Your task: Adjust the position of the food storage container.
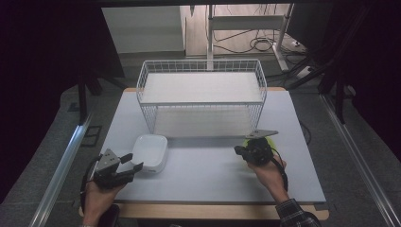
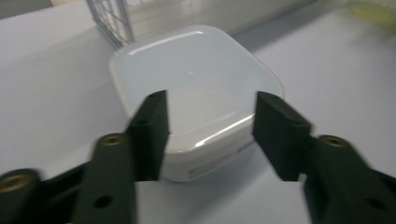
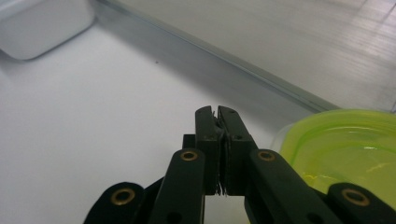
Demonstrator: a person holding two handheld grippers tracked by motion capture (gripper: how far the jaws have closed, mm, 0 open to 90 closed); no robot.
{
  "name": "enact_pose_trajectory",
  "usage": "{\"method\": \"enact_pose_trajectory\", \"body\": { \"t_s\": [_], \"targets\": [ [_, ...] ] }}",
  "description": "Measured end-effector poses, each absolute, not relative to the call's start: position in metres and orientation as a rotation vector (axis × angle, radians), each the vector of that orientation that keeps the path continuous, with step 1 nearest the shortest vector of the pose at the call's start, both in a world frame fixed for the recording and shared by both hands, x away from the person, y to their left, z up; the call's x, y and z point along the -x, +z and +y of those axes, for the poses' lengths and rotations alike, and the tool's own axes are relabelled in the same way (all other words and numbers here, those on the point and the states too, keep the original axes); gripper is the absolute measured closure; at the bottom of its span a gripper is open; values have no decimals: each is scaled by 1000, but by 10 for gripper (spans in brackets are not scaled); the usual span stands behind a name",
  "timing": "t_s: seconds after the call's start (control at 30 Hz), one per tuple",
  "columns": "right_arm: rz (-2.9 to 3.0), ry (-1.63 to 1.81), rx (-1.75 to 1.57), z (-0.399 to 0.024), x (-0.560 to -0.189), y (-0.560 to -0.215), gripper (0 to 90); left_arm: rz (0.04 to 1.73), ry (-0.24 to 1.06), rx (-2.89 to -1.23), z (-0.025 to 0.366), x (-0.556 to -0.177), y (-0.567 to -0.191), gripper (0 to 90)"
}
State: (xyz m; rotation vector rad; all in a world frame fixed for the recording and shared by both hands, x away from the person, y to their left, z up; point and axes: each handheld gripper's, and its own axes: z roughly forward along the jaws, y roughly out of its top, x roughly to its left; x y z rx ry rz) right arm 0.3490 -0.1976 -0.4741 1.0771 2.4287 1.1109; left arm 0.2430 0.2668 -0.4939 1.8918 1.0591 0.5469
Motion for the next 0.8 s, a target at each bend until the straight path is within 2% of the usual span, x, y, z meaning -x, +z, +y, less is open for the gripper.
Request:
{"method": "enact_pose_trajectory", "body": {
  "t_s": [0.17, 0.23, 0.27, 0.47, 0.57, 0.8],
  "targets": [
    [2411, 1137, -1050, -202, -334, -472, 857, 1153, 574, -1819, 290, -246, -492, 728],
    [2409, 1140, -1051, -203, -331, -472, 857, 1183, 571, -1805, 296, -248, -494, 763],
    [2392, 1158, -1054, -206, -324, -471, 857, 1200, 572, -1801, 299, -251, -495, 838],
    [2387, 1176, -1054, -209, -314, -471, 850, 1264, 529, -1861, 303, -275, -512, 890],
    [2402, 1175, -1052, -208, -309, -474, 847, 1250, 456, -1906, 297, -291, -521, 892],
    [2426, 1170, -1042, -204, -303, -477, 840, 1183, 389, -1936, 277, -293, -522, 895]
  ]
}}
